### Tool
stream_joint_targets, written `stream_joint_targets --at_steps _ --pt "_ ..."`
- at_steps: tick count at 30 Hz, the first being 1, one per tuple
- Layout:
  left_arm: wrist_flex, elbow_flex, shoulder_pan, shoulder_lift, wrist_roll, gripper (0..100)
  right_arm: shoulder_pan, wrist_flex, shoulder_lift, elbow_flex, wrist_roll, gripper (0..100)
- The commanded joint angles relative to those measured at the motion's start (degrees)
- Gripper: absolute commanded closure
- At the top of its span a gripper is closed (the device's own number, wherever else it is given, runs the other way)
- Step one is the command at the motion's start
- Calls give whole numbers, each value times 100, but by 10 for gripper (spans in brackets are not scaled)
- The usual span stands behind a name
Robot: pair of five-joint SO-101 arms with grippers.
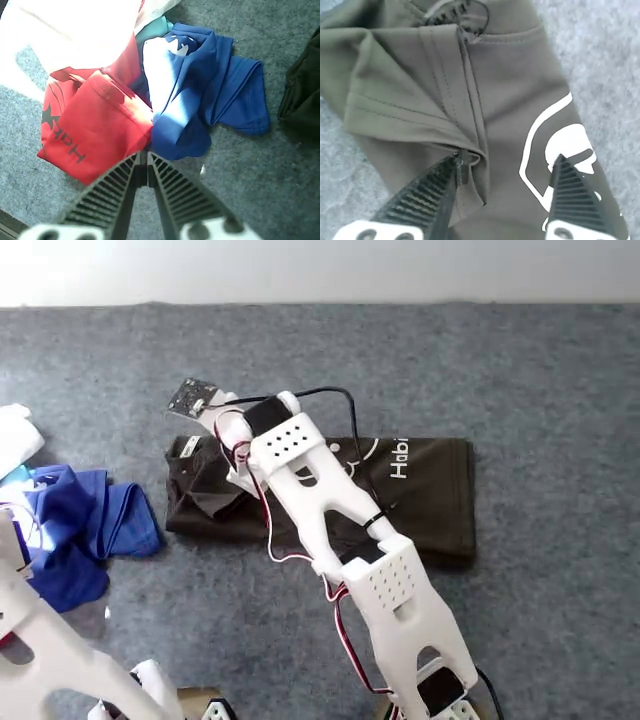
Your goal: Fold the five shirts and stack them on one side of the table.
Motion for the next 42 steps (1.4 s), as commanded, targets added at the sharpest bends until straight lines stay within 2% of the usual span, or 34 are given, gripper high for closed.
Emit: stream_joint_targets --at_steps 1,5,7,11,15,23,29,32,42 --pt "0 -22 -18 -149 53 987 48 259 -567 -211 -246 813" --pt "9 -13 -18 -149 53 987 -198 725 -831 -211 -237 998" --pt "9 -4 -9 -149 53 987 -382 963 -857 -211 -264 963" --pt "9 -4 0 -149 62 987 -848 1086 -690 -211 -246 985" --pt "9 -4 -9 -149 62 987 -1103 716 -312 -211 -237 985" --pt "97 -4 -26 -149 62 987 -585 -998 119 -404 62 984" --pt "88 -4 -18 -149 62 987 -312 -1393 233 -879 79 984" --pt "88 -4 -18 -149 62 987 -321 -1015 163 -958 53 984" --pt "88 -13 0 -149 62 987 -251 1727 -48 -1266 44 984"
